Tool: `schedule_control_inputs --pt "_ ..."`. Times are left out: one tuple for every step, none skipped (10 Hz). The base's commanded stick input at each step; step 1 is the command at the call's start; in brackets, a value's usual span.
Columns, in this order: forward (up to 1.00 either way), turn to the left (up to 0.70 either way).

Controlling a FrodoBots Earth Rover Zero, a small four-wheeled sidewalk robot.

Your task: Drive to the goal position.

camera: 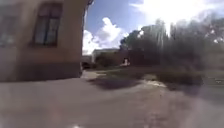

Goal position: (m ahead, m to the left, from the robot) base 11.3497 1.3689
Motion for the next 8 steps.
schedule_control_inputs --pt "0.00 1.00" --pt "0.00 1.00" --pt "0.00 1.00" --pt "0.00 0.00" --pt "0.00 0.00" --pt "0.00 0.00" --pt "0.00 0.00" --pt "0.00 0.00"
